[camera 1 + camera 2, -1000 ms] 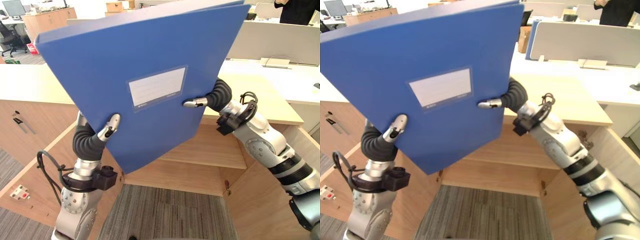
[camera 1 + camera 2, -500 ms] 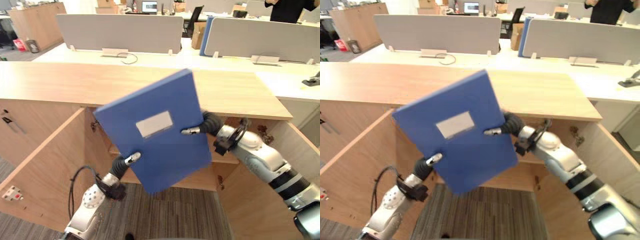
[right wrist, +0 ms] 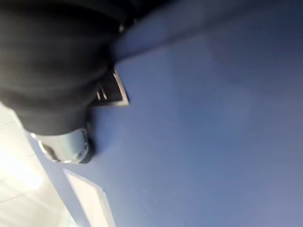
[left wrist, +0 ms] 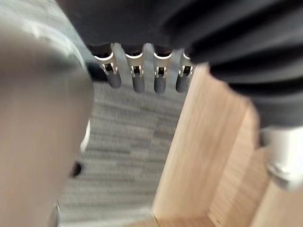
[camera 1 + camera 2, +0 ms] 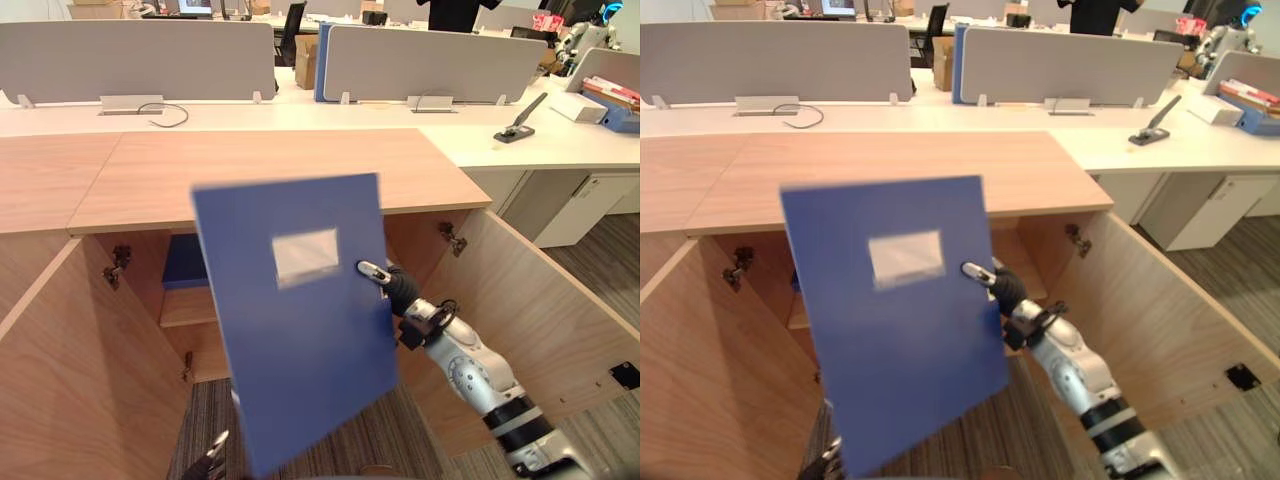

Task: Walk over to the cabinet, pick up the folder, carry it to the office cabinet, place the folder inside the office cabinet, then close the office cabinet door

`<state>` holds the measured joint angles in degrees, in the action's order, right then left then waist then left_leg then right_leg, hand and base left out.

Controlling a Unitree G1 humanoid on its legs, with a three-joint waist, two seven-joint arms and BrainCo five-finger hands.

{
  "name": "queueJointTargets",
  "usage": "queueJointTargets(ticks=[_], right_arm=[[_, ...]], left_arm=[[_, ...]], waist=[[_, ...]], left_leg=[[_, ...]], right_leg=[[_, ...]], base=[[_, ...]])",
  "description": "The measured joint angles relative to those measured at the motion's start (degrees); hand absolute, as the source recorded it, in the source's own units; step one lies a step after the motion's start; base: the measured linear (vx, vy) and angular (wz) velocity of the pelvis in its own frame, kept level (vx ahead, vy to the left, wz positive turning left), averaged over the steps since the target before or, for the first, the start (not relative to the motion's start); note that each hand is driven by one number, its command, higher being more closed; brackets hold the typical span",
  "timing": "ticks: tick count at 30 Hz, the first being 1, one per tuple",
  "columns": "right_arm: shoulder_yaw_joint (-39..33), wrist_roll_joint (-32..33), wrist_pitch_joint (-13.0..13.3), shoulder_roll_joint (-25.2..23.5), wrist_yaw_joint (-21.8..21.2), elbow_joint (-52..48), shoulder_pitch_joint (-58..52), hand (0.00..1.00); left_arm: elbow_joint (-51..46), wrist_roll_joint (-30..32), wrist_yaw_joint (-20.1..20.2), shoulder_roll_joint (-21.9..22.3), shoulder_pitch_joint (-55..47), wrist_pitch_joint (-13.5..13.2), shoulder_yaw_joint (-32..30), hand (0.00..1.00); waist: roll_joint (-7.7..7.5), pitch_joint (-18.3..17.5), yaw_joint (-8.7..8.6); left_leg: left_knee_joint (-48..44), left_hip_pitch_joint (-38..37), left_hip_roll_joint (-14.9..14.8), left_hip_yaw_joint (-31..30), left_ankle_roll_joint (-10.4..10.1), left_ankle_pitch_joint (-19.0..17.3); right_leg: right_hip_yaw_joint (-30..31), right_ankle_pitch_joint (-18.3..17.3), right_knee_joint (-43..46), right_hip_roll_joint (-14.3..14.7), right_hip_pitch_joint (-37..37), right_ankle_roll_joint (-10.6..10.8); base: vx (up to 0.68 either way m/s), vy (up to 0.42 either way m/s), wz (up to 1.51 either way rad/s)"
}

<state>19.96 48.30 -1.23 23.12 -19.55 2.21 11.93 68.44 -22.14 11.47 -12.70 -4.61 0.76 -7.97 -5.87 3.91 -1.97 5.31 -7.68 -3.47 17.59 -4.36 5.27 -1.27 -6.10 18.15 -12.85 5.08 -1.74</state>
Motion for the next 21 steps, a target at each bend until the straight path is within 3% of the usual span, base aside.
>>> queueJointTargets(ticks=[2,7,8,16,21], right_arm=[[0.6,-0.1,0.0,-3.2,-0.7,1.9,-1.8,1.00],[5.2,-2.0,-3.4,-7.4,-0.5,13.6,-5.6,1.00],[5.5,-2.3,-3.6,-7.7,-0.4,14.2,-5.6,1.00],[7.1,-4.6,-3.8,-7.8,0.1,15.4,-5.5,1.00],[9.6,-9.3,-3.8,-7.7,0.1,15.7,-5.4,1.00]], left_arm=[[1.6,4.0,-1.7,0.6,-1.4,0.0,-4.3,0.00],[4.2,14.1,-4.3,2.5,-2.5,1.2,-11.8,0.00],[4.2,15.0,-4.4,2.7,-2.5,1.2,-12.3,0.00],[3.5,18.0,-5.7,3.4,-0.3,1.0,-13.3,0.00],[2.7,18.1,-7.0,2.9,0.0,1.2,-6.5,0.00]], waist=[[0.30,-0.3,1.30],[0.59,0.5,0.87],[0.83,0.7,0.88],[2.02,0.9,1.26],[2.96,-0.5,1.19]], left_leg=[[0.0,-0.3,-0.6,0.8,-0.2,-0.5],[0.0,0.6,-1.1,0.2,-0.4,-0.8],[0.0,0.6,-1.2,0.1,-0.4,-0.8],[0.0,0.6,-3.1,-2.5,-1.5,-0.9],[-0.4,1.8,-5.5,-6.5,-2.8,-1.2]], right_leg=[[-4.1,1.3,-2.0,-0.2,-0.5,0.5],[-4.5,2.8,-5.2,0.3,-0.9,7.0],[-4.5,3.0,-5.3,0.4,-1.0,7.5],[-6.8,3.4,-9.5,2.4,-4.5,8.2],[-11.3,2.6,-12.0,4.5,-7.4,7.4]], base=[[0.01,0.034,-0.36],[0.04,-0.001,-0.07],[0.08,-0.026,-0.01],[0.07,-0.032,0.12],[0.08,-0.068,0.39]])
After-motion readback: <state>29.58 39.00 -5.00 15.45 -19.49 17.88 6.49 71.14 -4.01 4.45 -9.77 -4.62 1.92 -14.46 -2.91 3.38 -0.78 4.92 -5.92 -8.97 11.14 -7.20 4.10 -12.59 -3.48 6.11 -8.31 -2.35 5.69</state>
